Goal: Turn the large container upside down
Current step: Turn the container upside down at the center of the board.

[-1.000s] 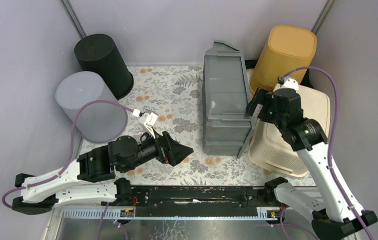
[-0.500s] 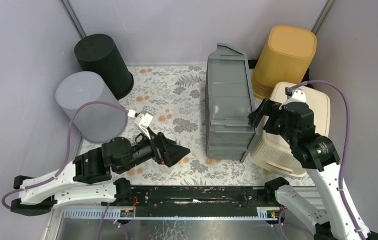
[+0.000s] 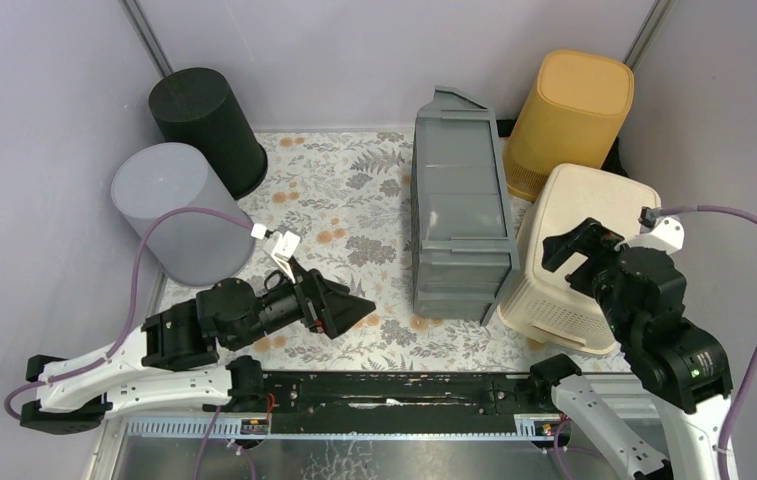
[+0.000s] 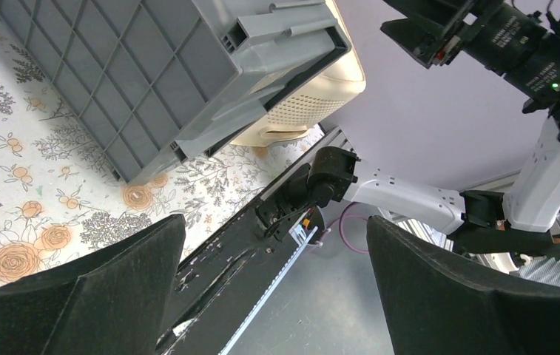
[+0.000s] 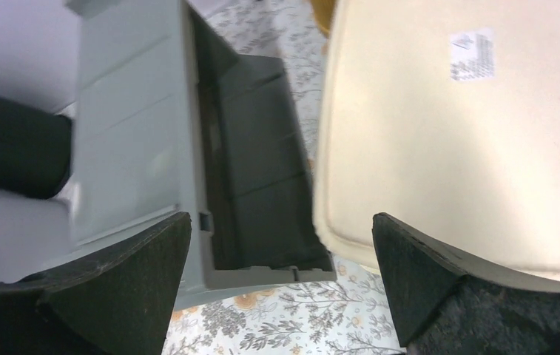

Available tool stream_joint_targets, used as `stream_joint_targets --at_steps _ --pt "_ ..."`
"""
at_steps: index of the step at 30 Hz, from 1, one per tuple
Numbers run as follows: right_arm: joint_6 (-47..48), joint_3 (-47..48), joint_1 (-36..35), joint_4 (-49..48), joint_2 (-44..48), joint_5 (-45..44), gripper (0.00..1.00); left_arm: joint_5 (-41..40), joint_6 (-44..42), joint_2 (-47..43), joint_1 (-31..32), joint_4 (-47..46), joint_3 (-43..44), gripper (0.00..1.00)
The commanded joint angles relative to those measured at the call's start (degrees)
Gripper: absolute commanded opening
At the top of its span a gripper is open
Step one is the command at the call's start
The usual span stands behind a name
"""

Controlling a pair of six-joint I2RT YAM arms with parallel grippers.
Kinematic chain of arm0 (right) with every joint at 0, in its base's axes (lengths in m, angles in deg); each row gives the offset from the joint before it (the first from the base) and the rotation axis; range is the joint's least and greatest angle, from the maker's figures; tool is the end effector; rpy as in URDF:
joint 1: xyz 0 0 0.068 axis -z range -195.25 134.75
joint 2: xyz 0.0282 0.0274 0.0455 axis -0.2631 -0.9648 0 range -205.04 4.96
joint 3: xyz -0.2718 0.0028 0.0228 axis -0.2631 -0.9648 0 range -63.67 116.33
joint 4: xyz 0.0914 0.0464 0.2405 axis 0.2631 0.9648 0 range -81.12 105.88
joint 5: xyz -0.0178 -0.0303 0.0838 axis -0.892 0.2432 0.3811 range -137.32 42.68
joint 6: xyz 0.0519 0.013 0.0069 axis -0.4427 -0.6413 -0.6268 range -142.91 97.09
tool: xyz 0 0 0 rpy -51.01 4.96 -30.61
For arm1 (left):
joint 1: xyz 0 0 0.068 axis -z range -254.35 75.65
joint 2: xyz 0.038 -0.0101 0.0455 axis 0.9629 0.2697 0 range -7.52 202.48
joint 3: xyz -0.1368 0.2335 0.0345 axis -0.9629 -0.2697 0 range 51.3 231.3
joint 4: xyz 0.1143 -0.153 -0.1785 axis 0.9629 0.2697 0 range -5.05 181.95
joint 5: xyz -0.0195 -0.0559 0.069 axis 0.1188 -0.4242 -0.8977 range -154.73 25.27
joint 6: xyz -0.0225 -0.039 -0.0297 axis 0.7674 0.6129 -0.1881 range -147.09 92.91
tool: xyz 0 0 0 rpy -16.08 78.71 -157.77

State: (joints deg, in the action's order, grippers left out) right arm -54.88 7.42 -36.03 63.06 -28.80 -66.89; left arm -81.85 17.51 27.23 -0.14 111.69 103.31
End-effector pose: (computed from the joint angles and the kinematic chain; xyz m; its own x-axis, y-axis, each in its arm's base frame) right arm 0.0621 0.0107 0.4252 -0.2480 0.4395 -0.8633 0.1143 0.8982 0.4245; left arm 0.0443 -0.1181 0.3762 -0.6222 -0.2661 -0.7363 0.5671 0.4952 -0.6582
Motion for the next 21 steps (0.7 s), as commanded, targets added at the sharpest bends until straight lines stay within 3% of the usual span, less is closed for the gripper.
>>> stream_joint_targets --at_steps 1,4,11,15,21 --pt "-7.7 -3.4 0.0 7.2 -0.6 -9.2 0.99 1.9 -0.9 -0.2 0.3 -4.5 -0.8 1.0" --pt "-14.3 -9.1 0.0 7.9 4.2 -8.8 0.99 2.7 -1.0 -0.3 0.3 -5.6 -1.4 1.0" --pt "-31.0 -17.2 0.0 13.7 12.7 -5.5 0.86 4.0 -1.4 0.2 0.3 -6.9 -1.7 1.0" --pt "-36.0 -21.3 0.0 16.6 16.8 -7.4 0.8 4.2 -1.4 0.4 0.3 -6.9 -1.7 1.0" --pt "-39.1 -25.0 0.0 17.6 18.5 -15.0 0.8 4.0 -1.0 -0.6 0.3 -7.3 -2.6 1.0"
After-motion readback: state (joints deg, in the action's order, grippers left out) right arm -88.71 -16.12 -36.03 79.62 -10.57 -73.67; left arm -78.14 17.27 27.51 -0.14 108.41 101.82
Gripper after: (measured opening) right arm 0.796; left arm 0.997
